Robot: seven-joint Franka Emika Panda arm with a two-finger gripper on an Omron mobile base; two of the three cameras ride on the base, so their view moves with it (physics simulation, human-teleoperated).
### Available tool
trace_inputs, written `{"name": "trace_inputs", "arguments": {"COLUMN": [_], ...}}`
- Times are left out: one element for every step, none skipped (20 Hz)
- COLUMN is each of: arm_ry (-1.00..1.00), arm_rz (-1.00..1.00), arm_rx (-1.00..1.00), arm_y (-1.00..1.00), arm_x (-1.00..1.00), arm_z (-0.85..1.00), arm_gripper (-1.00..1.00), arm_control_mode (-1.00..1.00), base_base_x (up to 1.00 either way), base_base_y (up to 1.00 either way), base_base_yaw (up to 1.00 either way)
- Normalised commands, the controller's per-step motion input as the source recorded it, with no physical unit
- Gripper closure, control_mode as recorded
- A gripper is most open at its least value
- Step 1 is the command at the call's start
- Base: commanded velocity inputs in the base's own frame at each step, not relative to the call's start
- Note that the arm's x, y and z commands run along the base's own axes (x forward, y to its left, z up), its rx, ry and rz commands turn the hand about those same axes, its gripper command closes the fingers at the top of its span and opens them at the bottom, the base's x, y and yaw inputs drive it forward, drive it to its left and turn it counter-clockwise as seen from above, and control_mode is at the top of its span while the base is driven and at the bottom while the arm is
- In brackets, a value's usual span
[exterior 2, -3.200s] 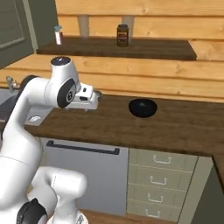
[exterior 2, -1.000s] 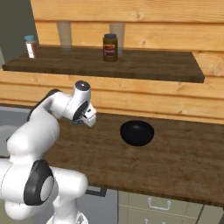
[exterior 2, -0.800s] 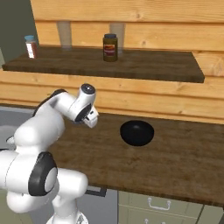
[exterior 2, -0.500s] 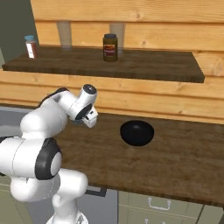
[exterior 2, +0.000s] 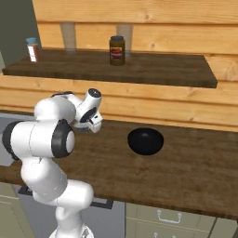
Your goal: Pick up the bowls on the counter and stack them on top of one another in the open cabinet. Place the smaller bowl on top of the larger bowl.
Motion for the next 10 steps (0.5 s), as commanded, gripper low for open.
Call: {"name": "trace_inputs", "arguments": {"arm_ry": [0.01, 0.01, 0.01, 0.00, 0.01, 0.01, 0.00, 0.00, 0.00, 0.00], "arm_rz": [0.00, 0.00, 0.00, 0.00, 0.00, 0.00, 0.00, 0.00, 0.00, 0.00], "arm_rx": [0.00, 0.00, 0.00, 0.00, 0.00, 0.00, 0.00, 0.00, 0.00, 0.00], "arm_y": [0.14, 0.14, 0.13, 0.11, 0.11, 0.11, 0.09, 0.06, 0.00, 0.00], "arm_x": [0.49, 0.46, 0.46, 0.46, 0.45, 0.46, 0.49, 0.51, 0.49, 0.44], "arm_z": [-0.38, -0.41, -0.44, -0.48, -0.52, -0.51, -0.50, -0.49, -0.44, -0.41], "arm_gripper": [-1.00, -1.00, -1.00, -1.00, -1.00, -1.00, -1.00, -1.00, -1.00, -1.00], "arm_control_mode": [-1.00, -1.00, -1.00, -1.00, -1.00, -1.00, -1.00, -1.00, -1.00, -1.00], "base_base_x": [0.00, 0.00, 0.00, 0.00, 0.00, 0.00, 0.00, 0.00, 0.00, 0.00], "base_base_y": [0.00, 0.00, 0.00, 0.00, 0.00, 0.00, 0.00, 0.00, 0.00, 0.00], "base_base_yaw": [0.00, 0.00, 0.00, 0.00, 0.00, 0.00, 0.00, 0.00, 0.00, 0.00]}}
